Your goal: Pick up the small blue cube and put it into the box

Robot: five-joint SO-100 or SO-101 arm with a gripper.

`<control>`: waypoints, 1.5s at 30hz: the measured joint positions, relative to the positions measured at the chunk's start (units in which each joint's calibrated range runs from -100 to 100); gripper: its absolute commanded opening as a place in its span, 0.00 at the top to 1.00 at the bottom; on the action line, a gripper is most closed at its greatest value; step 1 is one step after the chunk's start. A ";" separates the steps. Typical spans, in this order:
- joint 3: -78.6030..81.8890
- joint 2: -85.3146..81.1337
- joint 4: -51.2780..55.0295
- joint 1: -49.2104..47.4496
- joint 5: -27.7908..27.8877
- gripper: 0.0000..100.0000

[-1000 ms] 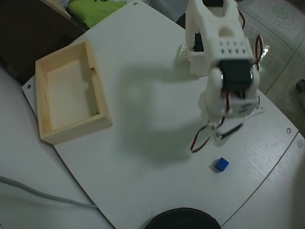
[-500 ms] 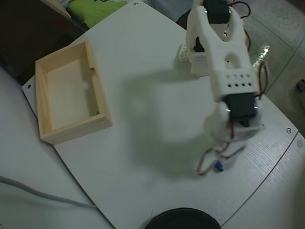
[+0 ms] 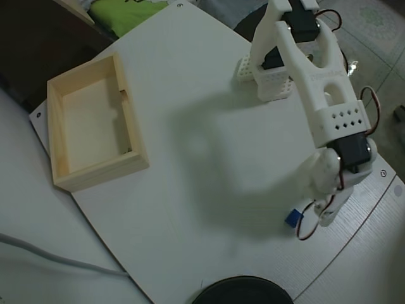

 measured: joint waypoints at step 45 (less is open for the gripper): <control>15.93 0.08 -16.63 7.07 5.53 0.79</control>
